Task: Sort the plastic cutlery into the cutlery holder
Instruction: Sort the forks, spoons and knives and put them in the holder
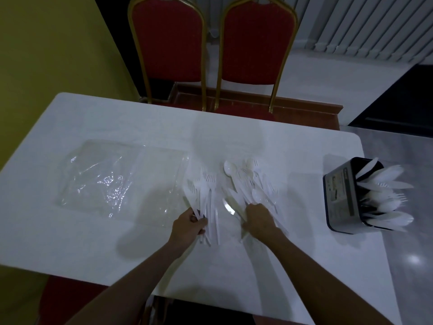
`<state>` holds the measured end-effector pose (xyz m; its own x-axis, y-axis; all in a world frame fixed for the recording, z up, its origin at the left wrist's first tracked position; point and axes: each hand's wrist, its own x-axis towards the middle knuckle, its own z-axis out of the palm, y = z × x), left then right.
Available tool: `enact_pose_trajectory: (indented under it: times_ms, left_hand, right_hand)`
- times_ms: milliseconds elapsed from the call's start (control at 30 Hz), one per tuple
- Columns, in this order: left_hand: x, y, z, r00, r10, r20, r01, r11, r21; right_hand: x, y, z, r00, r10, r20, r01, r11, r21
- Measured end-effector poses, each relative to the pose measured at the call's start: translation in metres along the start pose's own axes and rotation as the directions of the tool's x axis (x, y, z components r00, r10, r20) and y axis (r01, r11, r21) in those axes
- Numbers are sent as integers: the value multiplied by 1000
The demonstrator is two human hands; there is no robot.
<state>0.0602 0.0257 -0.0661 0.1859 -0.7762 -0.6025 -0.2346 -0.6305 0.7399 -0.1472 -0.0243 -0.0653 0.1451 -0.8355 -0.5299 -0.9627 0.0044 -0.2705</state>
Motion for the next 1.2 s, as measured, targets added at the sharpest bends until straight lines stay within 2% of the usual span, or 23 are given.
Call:
enact_pose_trajectory:
  times_ms: [133, 267, 333, 433, 567, 800, 900, 967, 1067, 1200]
  left_hand:
    - [-3, 5, 6, 999, 49, -8, -48, 997, 57]
    - [-3, 13, 6, 996, 87, -2, -87, 994, 73]
    - [-2, 15, 2, 995, 96, 2, -96, 993, 71]
    - [-1, 20, -4, 992, 119, 34, -121, 990, 67]
    - [4, 24, -13, 993, 88, 75, -95, 992, 87]
    - [10, 48, -21, 978, 54, 202, -81, 989, 125]
    - [14, 60, -19, 966, 96, 238, -129, 983, 128]
    - [13, 76, -11, 946, 179, 268, -219, 967, 127]
    - [7, 108, 6, 908, 293, 299, -337, 935, 107]
    - [-6, 166, 45, 847, 434, 305, -475, 877, 69]
  right_hand:
    - [-1, -2, -5, 995, 36, 89, -47, 991, 124]
    - [-5, -1, -9, 997, 9, 76, -25, 979, 203]
    - [-6, 1, -14, 998, 15, 60, -33, 951, 309]
    - [-14, 1, -25, 998, 22, 54, -48, 830, 555]
    - [-24, 3, -30, 997, 32, 66, -72, 619, 782]
    - [-40, 3, -33, 986, 131, 100, -141, 354, 925]
    - [-47, 3, -38, 980, 182, 82, -126, 245, 961]
    - [-56, 10, -47, 969, 247, 27, -94, 262, 960]
    - [-69, 31, -75, 941, 330, -71, -52, 352, 935]
    - [-96, 66, -135, 877, 387, -284, 108, 417, 902]
